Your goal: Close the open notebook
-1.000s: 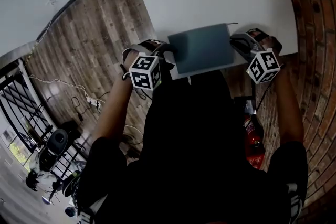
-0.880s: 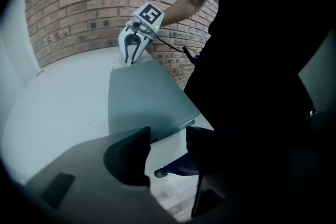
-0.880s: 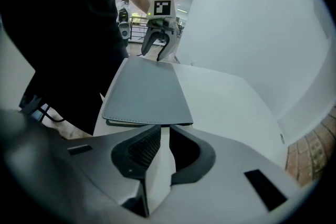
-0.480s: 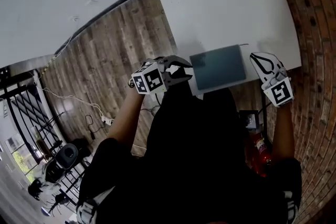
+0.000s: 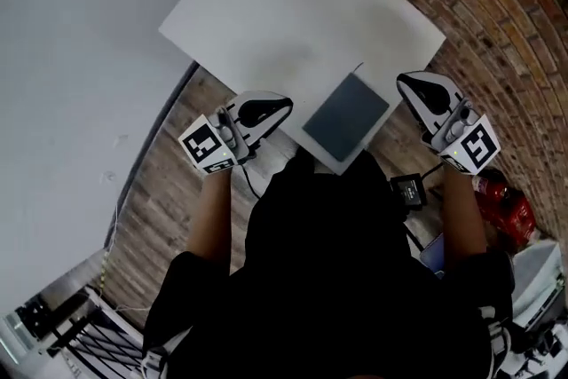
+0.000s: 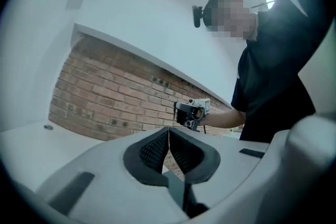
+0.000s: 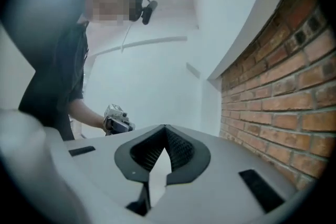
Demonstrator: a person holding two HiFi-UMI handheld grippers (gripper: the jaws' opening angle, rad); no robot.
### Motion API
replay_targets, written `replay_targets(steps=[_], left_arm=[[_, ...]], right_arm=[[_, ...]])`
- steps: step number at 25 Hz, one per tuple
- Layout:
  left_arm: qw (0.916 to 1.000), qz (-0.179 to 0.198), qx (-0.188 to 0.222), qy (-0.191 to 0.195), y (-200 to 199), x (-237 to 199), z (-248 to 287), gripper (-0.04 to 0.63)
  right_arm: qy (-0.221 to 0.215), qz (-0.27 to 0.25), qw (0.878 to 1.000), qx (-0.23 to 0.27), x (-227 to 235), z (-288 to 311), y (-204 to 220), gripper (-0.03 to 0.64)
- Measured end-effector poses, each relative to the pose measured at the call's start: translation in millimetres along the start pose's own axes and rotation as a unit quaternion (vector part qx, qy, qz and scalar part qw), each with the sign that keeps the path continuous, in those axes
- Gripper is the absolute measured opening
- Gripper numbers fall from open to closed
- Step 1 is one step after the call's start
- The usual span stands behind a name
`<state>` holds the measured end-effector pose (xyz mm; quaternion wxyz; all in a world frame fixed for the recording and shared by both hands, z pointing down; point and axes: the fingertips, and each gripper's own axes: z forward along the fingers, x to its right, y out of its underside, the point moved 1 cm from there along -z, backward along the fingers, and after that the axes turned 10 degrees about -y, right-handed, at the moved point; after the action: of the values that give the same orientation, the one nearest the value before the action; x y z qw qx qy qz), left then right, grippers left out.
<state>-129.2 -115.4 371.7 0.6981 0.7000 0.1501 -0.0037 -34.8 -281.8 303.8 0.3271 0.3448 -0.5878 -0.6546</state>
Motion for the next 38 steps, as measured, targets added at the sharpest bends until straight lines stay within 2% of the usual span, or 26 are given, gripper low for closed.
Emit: replay_targets(steps=[3,7,9,12,16,22,25,31,34,38], left_arm=[[0.9982,-0.002,0.021,0.056,-27.7,-10.5,-3.5,0.020],[0.9951,0.015,0.051,0.084,-54.3,-16.1,2.2,0.021],[0.9924,0.011,0.056,0.109,-58.6,-12.1,10.0,0.021],[0.9875,0.001,0.043,0.151,-54.9,6.8,24.3,0.021],[0.9809,-0.008,0.034,0.191,-53.7,50.8,30.1,0.021],[0.9676,-0.018,-0.002,0.252,-37.2,127.6,-3.2,0.020],[0.9594,-0.024,-0.022,0.280,-23.0,167.9,-38.3,0.020],[0.9419,-0.012,-0.057,0.331,1.1,240.4,-110.9,0.020],[0.9332,-0.009,-0.077,0.351,8.9,262.6,-145.8,0.020],[0.9254,-0.021,-0.078,0.370,13.1,266.9,-176.9,0.020]], right_arm=[[0.077,0.004,0.997,0.024,-25.0,-30.5,-24.7,0.006],[0.174,-0.002,0.985,0.018,-70.2,-82.1,-35.5,0.006],[0.221,0.004,0.975,0.017,-100.3,-105.5,-35.6,0.006],[0.277,0.015,0.961,0.023,-149.7,-132.3,-36.0,0.006],[0.327,0.036,0.943,0.047,-208.4,-155.3,-33.8,0.006],[0.361,0.056,0.928,0.076,-297.2,-151.3,-29.9,0.006],[0.363,0.057,0.926,0.082,-342.7,-134.1,-28.4,0.006],[0.374,0.072,0.920,0.094,-428.4,-98.3,-14.9,0.006],[0.376,0.083,0.917,0.102,-462.7,-78.3,-15.0,0.006],[0.388,0.082,0.913,0.098,-490.2,-52.4,-17.5,0.006]])
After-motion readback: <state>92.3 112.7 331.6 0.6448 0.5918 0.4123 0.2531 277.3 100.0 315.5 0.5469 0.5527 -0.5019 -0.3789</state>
